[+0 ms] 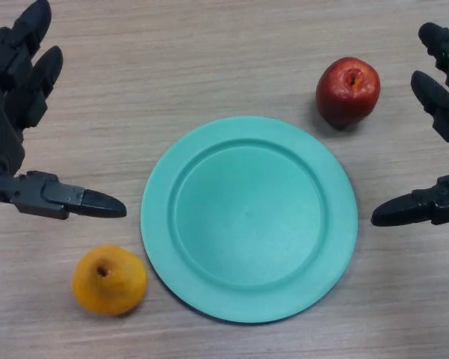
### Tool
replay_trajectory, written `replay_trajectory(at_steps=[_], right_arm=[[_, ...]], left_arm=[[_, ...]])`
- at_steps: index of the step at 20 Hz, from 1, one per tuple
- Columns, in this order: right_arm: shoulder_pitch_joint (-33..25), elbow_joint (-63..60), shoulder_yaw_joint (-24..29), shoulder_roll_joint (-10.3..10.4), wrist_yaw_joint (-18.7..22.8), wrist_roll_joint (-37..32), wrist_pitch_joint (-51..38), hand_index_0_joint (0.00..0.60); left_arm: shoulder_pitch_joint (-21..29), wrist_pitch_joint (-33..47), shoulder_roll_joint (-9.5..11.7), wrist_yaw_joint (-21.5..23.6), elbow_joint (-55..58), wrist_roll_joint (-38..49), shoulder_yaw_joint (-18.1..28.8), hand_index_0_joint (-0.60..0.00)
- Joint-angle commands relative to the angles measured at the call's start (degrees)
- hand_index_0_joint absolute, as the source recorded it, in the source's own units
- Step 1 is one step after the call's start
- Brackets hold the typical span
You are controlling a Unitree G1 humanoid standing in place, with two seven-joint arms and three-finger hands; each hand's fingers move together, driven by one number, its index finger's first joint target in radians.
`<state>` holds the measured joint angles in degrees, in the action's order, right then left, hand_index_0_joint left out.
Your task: Pick up the red apple and place it on the plate
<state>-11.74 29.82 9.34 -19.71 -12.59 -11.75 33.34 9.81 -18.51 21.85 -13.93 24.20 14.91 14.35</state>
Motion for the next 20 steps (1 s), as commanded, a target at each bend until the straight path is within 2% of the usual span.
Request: replay_trajectory(at_steps=[1,5,8,9,10,12,17,20], right_arm=[[-2.09,2.50,3.56,-1.90,0.99,-1.86,-8.40,0.000],[-2.11,2.47,3.74,-1.94,1.25,-2.12,-8.49,0.000],[-2.66,-0.01,3.41,-2.30,1.27,-1.07,-9.85,0.000],[-2.94,-0.73,3.19,-2.35,1.21,-0.65,-10.38,0.000],[-4.68,-4.53,2.44,-2.51,1.02,0.41,-12.20,0.000],[-7.25,-10.45,1.60,-2.76,0.77,1.94,-15.89,0.000],[-14.09,-24.19,0.88,-3.66,-0.18,1.41,-22.58,0.000],[-20.13,-38.23,-0.69,-4.04,-0.34,2.41,-31.92,0.000]], left_arm=[[1.64,6.50,2.71,-0.42,2.33,-0.48,3.63,0.000],[2.46,4.49,2.75,-0.15,1.85,-2.04,3.38,0.000],[1.16,8.71,1.09,1.19,1.30,-3.13,2.32,0.000],[0.91,9.74,1.11,1.28,0.88,-4.07,2.17,0.000],[1.05,12.58,1.36,1.89,-1.67,-8.27,1.76,0.000],[1.02,12.74,1.64,1.14,-3.41,-10.22,1.69,0.000],[1.39,10.39,1.64,1.40,-4.82,-8.84,2.26,0.000],[1.17,10.06,1.40,2.19,-4.69,-7.51,2.46,0.000]])
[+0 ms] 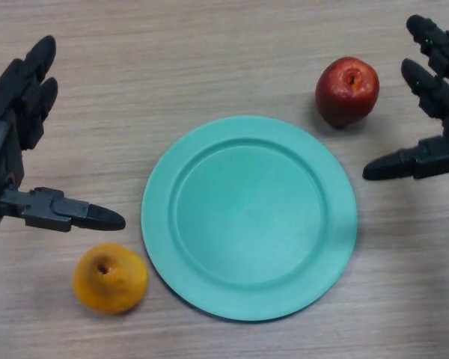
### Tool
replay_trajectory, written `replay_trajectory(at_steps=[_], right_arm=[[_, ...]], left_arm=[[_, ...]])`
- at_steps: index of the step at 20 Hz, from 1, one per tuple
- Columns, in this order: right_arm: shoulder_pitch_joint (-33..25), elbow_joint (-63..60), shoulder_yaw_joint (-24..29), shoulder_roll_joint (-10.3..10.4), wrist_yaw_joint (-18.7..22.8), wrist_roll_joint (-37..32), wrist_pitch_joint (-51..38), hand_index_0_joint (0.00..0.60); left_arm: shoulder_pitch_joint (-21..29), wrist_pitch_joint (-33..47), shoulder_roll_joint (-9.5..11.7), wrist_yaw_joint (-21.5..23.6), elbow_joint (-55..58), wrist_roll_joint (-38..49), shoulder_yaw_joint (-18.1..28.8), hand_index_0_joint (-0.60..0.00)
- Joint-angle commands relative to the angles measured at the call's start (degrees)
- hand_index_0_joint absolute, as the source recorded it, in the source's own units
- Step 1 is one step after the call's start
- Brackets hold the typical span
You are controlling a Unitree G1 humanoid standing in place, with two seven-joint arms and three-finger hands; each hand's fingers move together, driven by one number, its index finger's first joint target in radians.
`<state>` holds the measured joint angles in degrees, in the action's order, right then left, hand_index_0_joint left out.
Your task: Pick up the red apple and place it on the plate
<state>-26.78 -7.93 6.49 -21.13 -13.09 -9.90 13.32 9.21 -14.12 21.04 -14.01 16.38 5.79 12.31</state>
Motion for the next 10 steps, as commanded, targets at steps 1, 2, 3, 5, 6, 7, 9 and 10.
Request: replay_trajectory(at_steps=[1,2,3,5,6,7,9,10], right_arm=[[-6.33,-3.35,1.72,-2.57,0.20,1.18,-13.67,0.000],[-8.90,-10.01,0.83,-1.95,1.01,2.68,-16.85,0.000],[-10.04,-12.98,0.41,-1.64,1.41,3.36,-18.11,0.000],[-14.37,-22.54,-0.37,-0.78,3.13,5.36,-22.37,0.000],[-16.76,-28.59,-0.83,-0.16,4.47,6.60,-25.68,0.000],[-17.80,-30.80,-1.05,0.04,4.84,7.01,-26.41,0.000],[-21.26,-39.32,-2.01,0.89,6.65,9.22,-32.02,0.000],[-22.98,-43.96,-2.28,1.49,7.29,10.26,-34.48,0.000]], left_arm=[[1.92,5.12,2.30,2.29,3.16,1.95,4.60,0.000],[2.10,4.30,2.65,2.33,2.87,1.75,4.46,0.000],[2.18,4.33,2.70,2.37,2.58,1.57,4.40,0.000],[2.13,4.04,2.75,2.40,2.54,1.78,4.77,0.000],[2.10,4.36,2.67,2.65,2.47,1.94,4.96,0.000],[2.08,4.48,2.70,2.69,2.41,1.90,4.92,0.000],[1.99,5.08,2.62,2.81,2.35,2.22,5.09,0.000],[1.81,4.75,2.70,2.64,2.55,2.77,5.32,0.000]])
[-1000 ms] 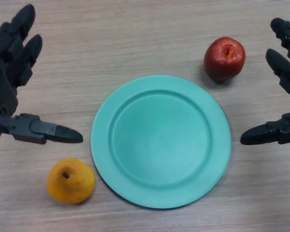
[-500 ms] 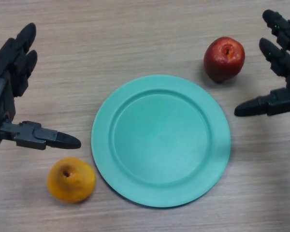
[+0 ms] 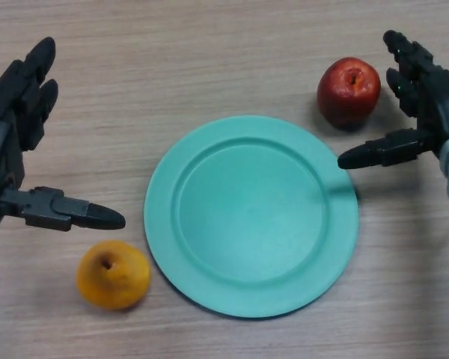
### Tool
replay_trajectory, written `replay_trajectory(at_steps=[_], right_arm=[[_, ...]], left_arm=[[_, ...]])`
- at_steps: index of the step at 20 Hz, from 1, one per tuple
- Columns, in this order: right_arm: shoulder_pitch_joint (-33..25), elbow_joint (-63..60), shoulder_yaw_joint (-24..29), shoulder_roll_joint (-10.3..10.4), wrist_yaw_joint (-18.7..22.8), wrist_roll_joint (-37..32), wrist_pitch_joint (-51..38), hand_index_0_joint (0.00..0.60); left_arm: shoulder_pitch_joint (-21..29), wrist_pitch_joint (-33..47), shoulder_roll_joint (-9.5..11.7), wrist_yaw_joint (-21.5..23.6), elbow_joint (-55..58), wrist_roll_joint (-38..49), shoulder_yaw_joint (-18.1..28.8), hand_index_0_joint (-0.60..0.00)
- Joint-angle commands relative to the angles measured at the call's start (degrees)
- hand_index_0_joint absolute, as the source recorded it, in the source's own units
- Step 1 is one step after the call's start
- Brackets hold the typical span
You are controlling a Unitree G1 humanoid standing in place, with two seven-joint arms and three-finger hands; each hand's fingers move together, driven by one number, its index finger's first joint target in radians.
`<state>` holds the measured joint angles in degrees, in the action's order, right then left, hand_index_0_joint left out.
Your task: Pick up the red apple and place it on the plate
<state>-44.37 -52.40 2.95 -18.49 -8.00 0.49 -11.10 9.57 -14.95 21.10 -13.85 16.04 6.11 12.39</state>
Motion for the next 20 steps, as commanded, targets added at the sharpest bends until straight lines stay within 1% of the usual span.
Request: replay_trajectory(at_steps=[1,3,4,5,6,7,8,9,10,11,12,14,17,18,19,20], right_arm=[[-5.96,-0.98,1.36,-0.78,2.20,-0.21,-10.48,0.000],[-6.81,-3.90,1.53,0.35,2.25,-0.69,-10.92,0.000],[-7.99,-5.83,1.56,1.09,3.80,-0.61,-11.81,0.000],[-8.45,-6.79,1.40,1.41,4.70,-0.28,-12.43,0.000],[-8.64,-7.05,1.40,1.65,5.00,-0.31,-12.32,0.150],[-8.84,-7.21,1.54,1.97,5.23,-0.59,-11.93,0.250],[-9.34,-7.45,1.58,2.82,6.17,-1.09,-10.75,0.400],[-9.82,-7.73,1.57,3.56,7.02,-1.51,-9.89,0.500],[-11.20,-10.00,1.33,4.73,9.85,-1.63,-9.99,0.600],[-11.66,-11.00,0.98,4.77,10.90,-1.00,-10.59,0.600],[-12.33,-12.76,0.28,4.48,13.50,0.92,-11.46,0.600],[-12.88,-13.50,1.11,4.44,15.53,0.97,-11.67,0.600],[-13.04,-13.22,1.86,4.12,15.94,0.15,-12.11,0.600],[-12.92,-12.04,2.73,4.02,15.25,-1.54,-12.33,0.600],[-12.91,-11.71,2.73,3.91,15.18,-1.80,-12.71,0.600],[-12.88,-10.17,2.81,3.37,14.85,-2.60,-12.00,0.600]], left_arm=[[1.37,5.51,2.64,2.39,2.95,2.74,5.37,0.000],[1.46,5.31,2.85,2.53,3.07,4.26,6.67,0.000],[1.55,6.03,2.93,3.13,2.65,4.42,7.06,0.000],[1.48,6.30,2.98,3.25,2.57,4.53,7.17,0.000],[1.42,6.55,2.98,3.31,2.46,4.44,7.10,0.000],[1.35,6.79,2.99,3.37,2.34,4.36,7.04,0.000],[1.21,7.26,2.94,3.74,2.25,4.29,7.04,0.000],[1.08,7.56,2.92,4.09,2.29,4.22,7.04,0.000],[0.52,6.72,3.17,4.01,2.79,4.49,6.78,0.000],[0.37,6.38,3.22,3.88,2.98,4.62,6.76,0.000],[0.34,5.43,3.31,3.63,3.36,5.41,7.23,0.000],[-0.12,4.96,3.46,3.34,3.99,5.54,7.41,0.000],[-0.76,6.05,2.84,3.35,4.18,4.84,7.07,0.000],[-0.93,6.25,2.70,3.39,4.30,4.61,7.07,0.000],[-1.00,6.14,2.71,3.34,4.42,4.56,7.03,0.000],[-1.22,5.79,2.55,3.25,4.89,4.46,6.82,0.000]])
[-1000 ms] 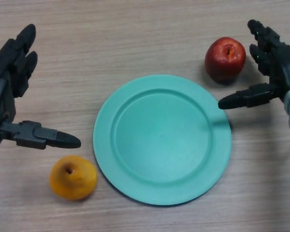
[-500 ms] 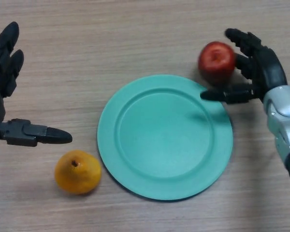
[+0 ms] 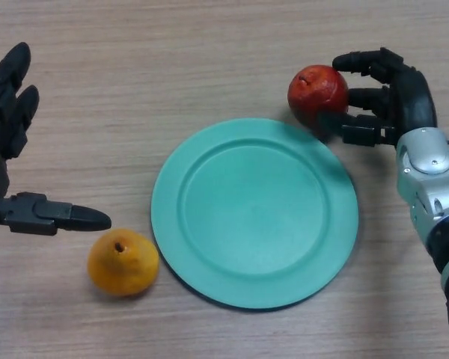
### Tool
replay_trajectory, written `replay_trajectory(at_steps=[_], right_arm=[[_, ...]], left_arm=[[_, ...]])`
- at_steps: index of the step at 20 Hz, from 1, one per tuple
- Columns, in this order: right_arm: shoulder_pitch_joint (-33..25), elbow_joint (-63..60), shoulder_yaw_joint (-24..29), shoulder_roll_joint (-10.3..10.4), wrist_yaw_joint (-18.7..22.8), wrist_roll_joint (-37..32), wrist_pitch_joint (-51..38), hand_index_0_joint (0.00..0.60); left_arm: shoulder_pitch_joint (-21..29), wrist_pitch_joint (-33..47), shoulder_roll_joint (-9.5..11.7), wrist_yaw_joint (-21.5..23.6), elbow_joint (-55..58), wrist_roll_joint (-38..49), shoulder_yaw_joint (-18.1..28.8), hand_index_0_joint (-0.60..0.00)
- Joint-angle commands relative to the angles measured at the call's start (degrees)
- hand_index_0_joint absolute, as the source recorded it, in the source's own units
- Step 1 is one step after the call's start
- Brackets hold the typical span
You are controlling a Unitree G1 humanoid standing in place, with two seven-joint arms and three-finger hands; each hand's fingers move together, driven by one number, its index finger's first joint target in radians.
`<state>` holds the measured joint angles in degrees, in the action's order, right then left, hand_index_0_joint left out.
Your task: Pick up the red apple and place it on the plate
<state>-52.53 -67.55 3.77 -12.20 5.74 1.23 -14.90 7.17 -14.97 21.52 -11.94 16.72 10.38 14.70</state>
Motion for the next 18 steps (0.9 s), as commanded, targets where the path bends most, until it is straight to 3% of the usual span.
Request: replay_trajectory(at_steps=[1,3,5,6,9,10,13,18], right_arm=[[-4.43,6.08,2.19,-3.03,0.70,-4.00,-7.85,0.600],[-3.14,11.28,1.96,-3.36,0.53,-5.49,-5.52,0.600],[1.63,22.30,0.32,-3.03,-2.14,-6.92,-0.27,0.600],[6.31,33.24,-0.90,-2.61,-4.15,-8.17,6.66,0.600],[13.30,46.17,-2.88,-2.22,-4.48,-4.93,11.18,0.600],[18.18,51.95,-3.78,-1.17,-4.99,-3.37,13.92,0.600],[24.18,58.18,-4.10,0.56,-4.84,-1.89,18.35,0.600],[29.21,58.04,-5.65,1.11,-3.82,2.86,23.89,0.600]], left_arm=[[1.09,5.56,2.11,1.20,4.45,0.30,4.50,0.000],[0.92,4.37,2.26,0.63,5.33,0.84,4.90,0.000],[1.30,3.26,2.41,0.09,5.22,2.46,6.15,0.000],[2.16,3.55,2.95,0.13,4.55,3.84,7.70,0.000],[3.40,3.20,3.79,0.69,4.27,6.88,8.61,0.000],[4.00,-0.77,4.32,0.69,6.01,12.24,9.42,0.000],[5.29,-0.64,5.03,2.85,7.05,15.67,8.93,0.000],[6.30,2.09,5.20,4.71,7.26,14.20,6.15,0.000]])
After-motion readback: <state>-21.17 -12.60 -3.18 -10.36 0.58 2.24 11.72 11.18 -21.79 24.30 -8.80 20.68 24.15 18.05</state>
